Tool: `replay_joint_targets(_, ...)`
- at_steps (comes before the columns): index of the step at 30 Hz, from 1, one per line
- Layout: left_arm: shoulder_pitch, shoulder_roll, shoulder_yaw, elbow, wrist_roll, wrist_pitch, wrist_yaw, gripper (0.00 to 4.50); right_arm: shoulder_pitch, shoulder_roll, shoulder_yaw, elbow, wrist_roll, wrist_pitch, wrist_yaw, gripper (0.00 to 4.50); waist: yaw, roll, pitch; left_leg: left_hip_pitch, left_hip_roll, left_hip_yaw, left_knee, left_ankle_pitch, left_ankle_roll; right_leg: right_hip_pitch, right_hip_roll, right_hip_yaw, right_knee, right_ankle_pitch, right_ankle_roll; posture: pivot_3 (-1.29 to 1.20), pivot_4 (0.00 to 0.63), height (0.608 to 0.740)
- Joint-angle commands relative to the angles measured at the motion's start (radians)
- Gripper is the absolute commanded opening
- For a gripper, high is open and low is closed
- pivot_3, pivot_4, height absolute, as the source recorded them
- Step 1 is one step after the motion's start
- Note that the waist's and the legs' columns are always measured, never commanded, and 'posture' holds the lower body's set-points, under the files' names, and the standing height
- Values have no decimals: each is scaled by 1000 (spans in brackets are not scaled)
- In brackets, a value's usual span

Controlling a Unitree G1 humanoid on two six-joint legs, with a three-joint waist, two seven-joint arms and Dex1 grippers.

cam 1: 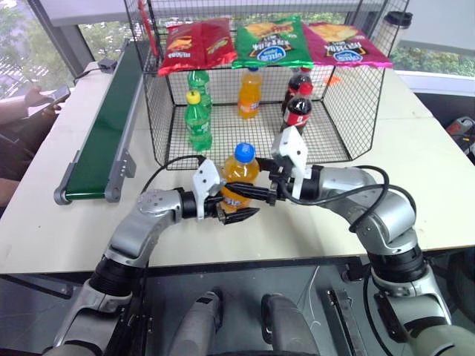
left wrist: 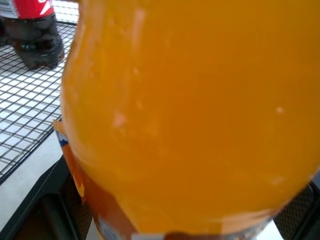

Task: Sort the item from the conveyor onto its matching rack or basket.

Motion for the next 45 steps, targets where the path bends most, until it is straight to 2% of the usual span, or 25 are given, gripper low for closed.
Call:
replay_joint_targets(1, 36, 41, 43, -82, -11, 34, 18, 4500, -35, 5, -26, -31, -7, -26, -18, 2346, -2, 0, 0, 0, 0, 0, 0, 0, 0, 0, 0, 0, 0, 0, 0, 0, 150, 739)
replay_joint_targets(8, 151, 103, 253, -190, -121, 154, 105, 4500, -107, 55, -37, 126, -133, -102, -142, 2346, -3, 0, 0, 1, 0, 0, 0, -1, -1, -1, 0, 0, 3, 0, 0, 0, 150, 739)
replay_joint_targets(12, 177, 51, 368, -162, -83, 136, 279, 4500, -193, 131, -41, 289, -234, -183, -256, 2346, -2, 0, 0, 1, 0, 0, 1, -1, -2, -1, 0, 0, 4, 0, -1, 0, 150, 739)
replay_joint_targets(14, 173, 6, 385, -153, -51, 123, 369, 4500, -233, 169, -49, 369, -262, -228, -292, 2346, 1, 0, 0, 1, 0, 0, 1, -1, -2, -1, 1, 0, 5, 0, 0, 0, 150, 739)
replay_joint_targets(23, 189, -117, 287, -156, 87, 18, 530, 4500, -379, 275, -74, 798, -361, -496, -362, 2346, 0, 0, 0, 2, -1, 1, 1, 0, -1, -1, 3, 1, 6, 2, 3, 0, 150, 739)
replay_joint_targets(27, 210, -146, 230, -167, 130, -13, 548, 4500, -417, 294, -81, 930, -390, -590, -371, 2346, -3, 0, 0, 2, -1, 1, 1, 1, -1, -1, 3, 1, 7, 2, 3, 0, 150, 739)
replay_joint_targets(33, 230, -160, 214, -184, 136, -15, 551, 4500, -458, 309, -113, 1063, -399, -680, -379, 2346, -7, 1, 0, 2, 0, 1, 1, 1, -1, -2, 4, 1, 8, 2, 4, 0, 150, 739)
replay_joint_targets(37, 220, -158, 209, -181, 136, -9, 548, 4500, -462, 318, -137, 1097, -397, -712, -379, 4296, -7, 1, 0, 2, 0, 1, 1, 1, -1, -2, 5, 1, 8, 2, 3, 0, 150, 739)
replay_joint_targets(38, 216, -158, 209, -178, 135, -9, 547, 4500, -459, 317, -140, 1091, -398, -714, -379, 4414, -7, 1, 0, 2, 0, 1, 1, 1, -1, -2, 5, 1, 8, 2, 3, 0, 150, 739)
replay_joint_targets(45, 210, -152, 203, -169, 125, -3, 522, 4500, -430, 295, -135, 997, -405, -674, -337, 4414, -6, 1, 0, 3, 0, 1, 1, 1, -1, -2, 5, 2, 8, 2, 3, 0, 150, 739)
